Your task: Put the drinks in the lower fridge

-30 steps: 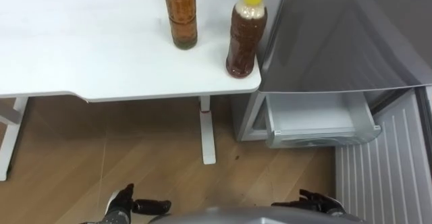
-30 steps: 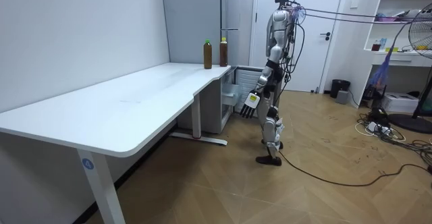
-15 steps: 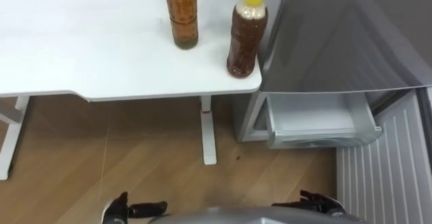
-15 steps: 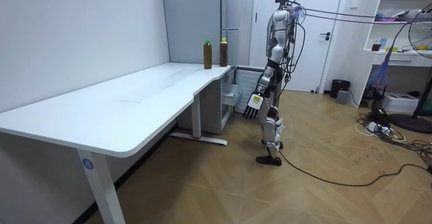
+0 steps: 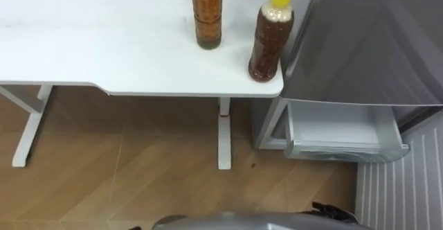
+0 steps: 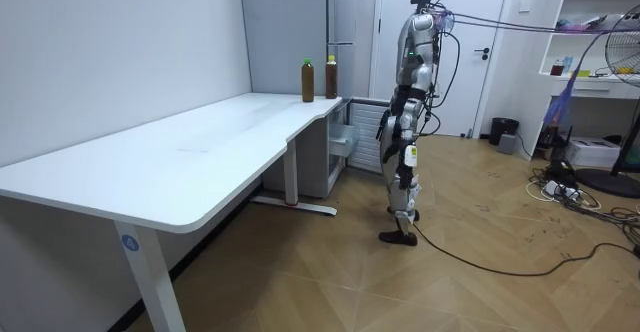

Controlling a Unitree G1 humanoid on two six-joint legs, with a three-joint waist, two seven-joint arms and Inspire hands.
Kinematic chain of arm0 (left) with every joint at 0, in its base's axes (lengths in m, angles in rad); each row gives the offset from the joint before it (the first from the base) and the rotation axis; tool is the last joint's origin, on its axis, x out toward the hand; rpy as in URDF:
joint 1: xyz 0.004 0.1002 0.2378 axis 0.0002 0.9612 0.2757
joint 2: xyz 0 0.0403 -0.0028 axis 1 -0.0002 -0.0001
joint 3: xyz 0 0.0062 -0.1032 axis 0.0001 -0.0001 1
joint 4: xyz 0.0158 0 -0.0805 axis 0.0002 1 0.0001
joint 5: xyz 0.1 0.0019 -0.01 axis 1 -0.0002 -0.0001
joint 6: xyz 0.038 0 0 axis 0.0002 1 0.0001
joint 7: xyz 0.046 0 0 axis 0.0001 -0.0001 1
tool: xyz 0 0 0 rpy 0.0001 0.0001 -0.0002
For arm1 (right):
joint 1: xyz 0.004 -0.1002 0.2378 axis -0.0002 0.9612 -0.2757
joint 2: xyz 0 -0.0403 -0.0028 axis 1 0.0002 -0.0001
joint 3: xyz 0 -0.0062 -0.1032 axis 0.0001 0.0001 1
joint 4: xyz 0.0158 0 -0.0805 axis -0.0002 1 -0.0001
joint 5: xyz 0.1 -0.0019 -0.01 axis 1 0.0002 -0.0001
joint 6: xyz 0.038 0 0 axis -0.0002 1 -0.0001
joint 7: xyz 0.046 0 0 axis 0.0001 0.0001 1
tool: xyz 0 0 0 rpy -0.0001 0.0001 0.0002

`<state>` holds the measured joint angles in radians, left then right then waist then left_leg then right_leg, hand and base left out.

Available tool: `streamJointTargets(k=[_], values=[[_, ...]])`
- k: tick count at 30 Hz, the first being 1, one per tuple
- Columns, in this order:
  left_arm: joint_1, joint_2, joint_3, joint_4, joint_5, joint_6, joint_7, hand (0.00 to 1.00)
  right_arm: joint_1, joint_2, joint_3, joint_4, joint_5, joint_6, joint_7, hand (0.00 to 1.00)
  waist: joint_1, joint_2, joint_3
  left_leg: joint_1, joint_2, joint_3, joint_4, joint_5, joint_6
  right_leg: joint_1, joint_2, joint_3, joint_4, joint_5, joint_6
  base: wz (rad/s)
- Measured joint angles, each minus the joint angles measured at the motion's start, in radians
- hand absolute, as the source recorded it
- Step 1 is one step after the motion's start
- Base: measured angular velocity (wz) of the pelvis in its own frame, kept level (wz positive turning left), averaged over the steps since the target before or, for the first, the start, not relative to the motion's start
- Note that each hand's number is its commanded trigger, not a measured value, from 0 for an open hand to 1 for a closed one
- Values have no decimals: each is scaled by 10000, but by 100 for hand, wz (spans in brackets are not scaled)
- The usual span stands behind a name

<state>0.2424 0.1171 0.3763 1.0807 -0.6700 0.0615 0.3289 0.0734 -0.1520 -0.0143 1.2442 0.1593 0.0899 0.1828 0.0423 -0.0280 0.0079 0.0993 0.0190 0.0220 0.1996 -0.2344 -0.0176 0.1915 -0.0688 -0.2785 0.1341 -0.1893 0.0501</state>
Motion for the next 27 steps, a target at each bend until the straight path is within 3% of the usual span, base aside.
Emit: streamJointTargets(k=[4,6,11,13,17,21,27], values=[[-44,22,745,-887,-2653,-143,909,0,211,-62,-11,-144,204,119,-56,0,245,122,-49,-31,-17,5,61,-1,11,3,-18,0,-6,-1,-1,-1],[-64,90,931,-1391,-4038,-450,1459,0,307,-64,-75,-385,181,128,-206,0,361,161,-59,-20,-19,2,75,0,13,-7,-19,7,-5,-1,-2,0],[-22,106,941,-2348,-5510,-1208,2472,0,470,-93,-92,-763,-322,16,-435,0,476,271,-74,-11,-25,-1,61,6,21,-22,-23,9,1,-1,-2,0],[165,109,918,-3233,-6187,-1546,3074,0,523,-128,-64,-924,-590,-63,-615,0,505,311,-103,-13,-26,-4,53,7,22,-113,-23,16,11,-1,-3,-2],[195,207,924,-4476,-6255,-2121,3862,0,696,-291,-76,-1254,-1115,-106,-718,0,532,328,-122,-45,-43,-43,47,28,48,-172,-35,-3,23,-1,-3,0],[-108,592,903,-5183,-6028,-2771,4894,0,745,-334,-72,-1255,-1680,-393,-868,0,442,350,-151,-32,-72,-146,40,32,54,-149,-42,-20,27,-1,-2,2],[-305,872,973,-6876,-3204,-3113,6336,0,1048,-331,-107,-1591,-2295,-560,-1208,0,486,371,-158,5,-145,-450,36,33,59,-112,-46,-55,14,0,-3,1]])
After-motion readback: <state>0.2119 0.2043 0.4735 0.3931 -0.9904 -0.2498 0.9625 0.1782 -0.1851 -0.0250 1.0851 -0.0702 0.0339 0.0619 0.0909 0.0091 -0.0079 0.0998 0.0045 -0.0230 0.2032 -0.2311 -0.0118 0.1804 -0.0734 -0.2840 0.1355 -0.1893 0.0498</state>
